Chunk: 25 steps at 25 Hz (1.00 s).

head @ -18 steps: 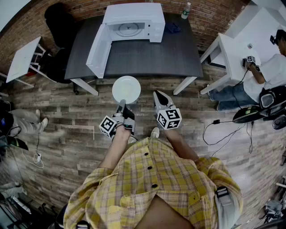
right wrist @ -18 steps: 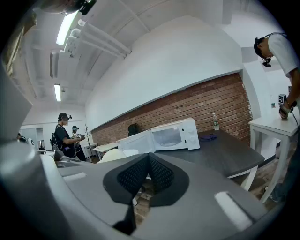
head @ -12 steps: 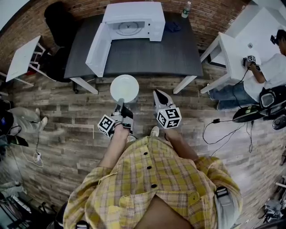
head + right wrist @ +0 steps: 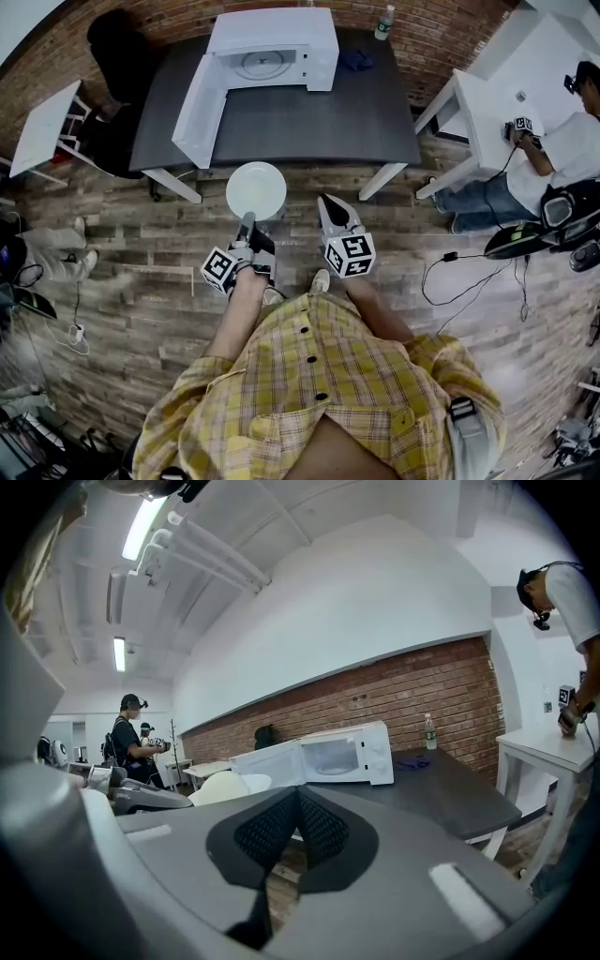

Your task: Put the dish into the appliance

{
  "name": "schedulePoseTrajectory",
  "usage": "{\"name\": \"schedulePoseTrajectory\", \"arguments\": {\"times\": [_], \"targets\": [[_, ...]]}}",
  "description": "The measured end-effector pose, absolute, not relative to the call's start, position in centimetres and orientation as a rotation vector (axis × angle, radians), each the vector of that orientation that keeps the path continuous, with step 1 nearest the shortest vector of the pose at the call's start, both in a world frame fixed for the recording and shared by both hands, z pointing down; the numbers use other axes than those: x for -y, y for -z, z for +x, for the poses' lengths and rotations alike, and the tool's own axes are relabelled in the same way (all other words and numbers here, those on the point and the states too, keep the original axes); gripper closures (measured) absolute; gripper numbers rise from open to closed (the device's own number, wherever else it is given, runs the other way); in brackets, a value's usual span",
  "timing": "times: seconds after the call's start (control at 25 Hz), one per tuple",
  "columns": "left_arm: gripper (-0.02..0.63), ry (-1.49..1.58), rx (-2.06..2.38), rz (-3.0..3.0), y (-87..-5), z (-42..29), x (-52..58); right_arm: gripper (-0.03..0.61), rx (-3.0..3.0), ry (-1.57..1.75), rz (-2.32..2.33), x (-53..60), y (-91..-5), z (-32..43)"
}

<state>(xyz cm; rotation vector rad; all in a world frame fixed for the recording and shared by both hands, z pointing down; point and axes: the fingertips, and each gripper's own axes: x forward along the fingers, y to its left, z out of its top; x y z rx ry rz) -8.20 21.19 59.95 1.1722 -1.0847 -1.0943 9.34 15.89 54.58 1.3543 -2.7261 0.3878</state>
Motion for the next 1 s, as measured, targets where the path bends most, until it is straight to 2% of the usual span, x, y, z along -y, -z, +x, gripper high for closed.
{"name": "schedulePoseTrajectory", "arguments": {"times": [0.72,1.0], "targets": [[0.600,1.177,1.134,1.185,-58.4,-4.7,-16.9,0.575,2.791,-0.387,1.280,-11.1,-53.8,13.2],[0.600,1.162,1.125,1.144,-59.9,-4.7,-14.9,0.575,2.778,-0.404,1.270,-9.3,-54.9,12.5]]}}
